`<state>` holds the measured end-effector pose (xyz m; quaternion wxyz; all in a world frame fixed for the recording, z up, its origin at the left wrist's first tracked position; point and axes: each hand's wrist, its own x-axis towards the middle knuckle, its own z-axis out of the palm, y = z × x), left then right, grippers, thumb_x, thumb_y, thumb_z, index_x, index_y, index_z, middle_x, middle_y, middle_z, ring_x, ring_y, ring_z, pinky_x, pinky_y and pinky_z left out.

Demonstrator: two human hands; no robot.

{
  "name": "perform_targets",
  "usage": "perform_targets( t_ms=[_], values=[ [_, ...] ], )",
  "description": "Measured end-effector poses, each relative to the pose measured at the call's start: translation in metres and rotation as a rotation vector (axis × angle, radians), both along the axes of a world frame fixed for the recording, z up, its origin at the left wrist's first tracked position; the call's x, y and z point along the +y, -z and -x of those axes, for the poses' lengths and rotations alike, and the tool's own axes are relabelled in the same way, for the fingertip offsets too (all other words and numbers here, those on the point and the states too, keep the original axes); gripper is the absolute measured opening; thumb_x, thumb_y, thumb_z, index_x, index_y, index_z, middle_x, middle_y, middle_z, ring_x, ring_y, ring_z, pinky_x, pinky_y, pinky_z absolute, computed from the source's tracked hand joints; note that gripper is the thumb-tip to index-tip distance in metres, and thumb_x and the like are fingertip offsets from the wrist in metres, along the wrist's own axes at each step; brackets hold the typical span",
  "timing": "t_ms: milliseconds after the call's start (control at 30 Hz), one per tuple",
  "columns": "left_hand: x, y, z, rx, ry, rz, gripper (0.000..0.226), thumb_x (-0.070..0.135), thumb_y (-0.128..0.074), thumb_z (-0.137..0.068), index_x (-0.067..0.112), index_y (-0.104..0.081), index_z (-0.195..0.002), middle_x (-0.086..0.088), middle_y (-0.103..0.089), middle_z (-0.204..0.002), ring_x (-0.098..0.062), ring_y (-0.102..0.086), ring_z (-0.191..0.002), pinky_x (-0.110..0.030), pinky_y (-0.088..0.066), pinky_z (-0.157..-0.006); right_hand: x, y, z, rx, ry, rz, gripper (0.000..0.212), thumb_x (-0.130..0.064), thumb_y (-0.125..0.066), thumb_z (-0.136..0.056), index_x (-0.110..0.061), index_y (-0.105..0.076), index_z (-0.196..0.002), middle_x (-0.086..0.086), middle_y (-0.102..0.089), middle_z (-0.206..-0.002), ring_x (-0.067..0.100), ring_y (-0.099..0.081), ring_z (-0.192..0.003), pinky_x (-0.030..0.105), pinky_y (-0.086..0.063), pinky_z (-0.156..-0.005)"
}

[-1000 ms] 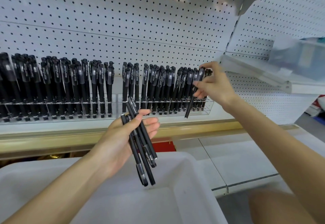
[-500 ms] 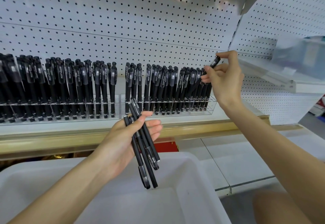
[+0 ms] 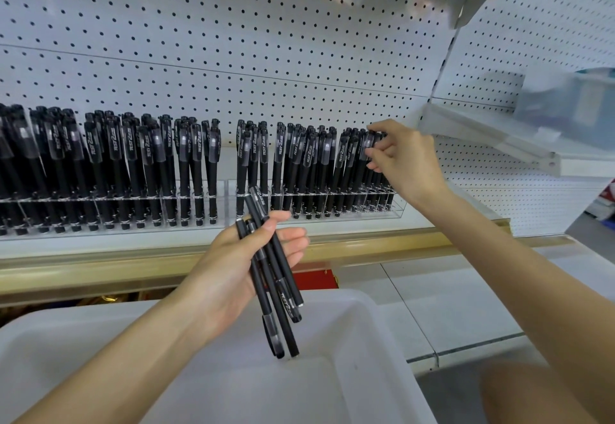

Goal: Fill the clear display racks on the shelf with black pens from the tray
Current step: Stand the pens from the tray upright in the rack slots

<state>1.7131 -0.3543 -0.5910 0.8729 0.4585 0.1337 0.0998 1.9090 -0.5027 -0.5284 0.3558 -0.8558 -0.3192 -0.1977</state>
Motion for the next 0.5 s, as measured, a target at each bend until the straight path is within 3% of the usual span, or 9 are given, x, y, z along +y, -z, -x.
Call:
perform_targets(
  t_ms=[167,333,500],
  values=[
    [-0.003,-0.001,-0.002,0.002,0.001,0.009,0.024,0.011,-0.046,-0.098,0.006,-0.064,-0.113,-0.016,-0.073,-0.098,-0.024,-0.072,-0.091,-0.031,-0.06,-0.071,0.003,0.005,-0.001,-0.077,-0.005,0.108,0.04,-0.008,-0.063,-0.091,-0.017,-0.054,-0.128,-0.009,-0.063,-0.068,0.017,-0.068,-0.074,0.04,-0.055,-0.08],
    [0.0,-0.002,0.0,0.003,-0.003,0.006,0.024,0.012,-0.046,-0.098,0.007,-0.064,-0.113,-0.016,-0.073,-0.098,-0.024,-0.072,-0.09,-0.03,-0.06,-0.07,-0.001,0.006,-0.007,-0.06,-0.024,0.121,0.03,-0.012,-0.067,-0.089,-0.019,-0.056,-0.117,-0.003,-0.069,-0.076,0.02,-0.069,-0.077,0.044,-0.056,-0.078],
    [0.0,0.0,0.0,-0.008,0.01,0.016,0.026,0.012,-0.044,-0.099,0.008,-0.063,-0.116,-0.015,-0.073,-0.1,-0.024,-0.072,-0.094,-0.031,-0.059,-0.076,-0.01,-0.001,0.002,-0.047,-0.004,0.084,0.038,-0.012,-0.066,-0.088,-0.021,-0.055,-0.124,-0.003,-0.069,-0.079,0.015,-0.068,-0.074,0.039,-0.056,-0.08]
  ],
)
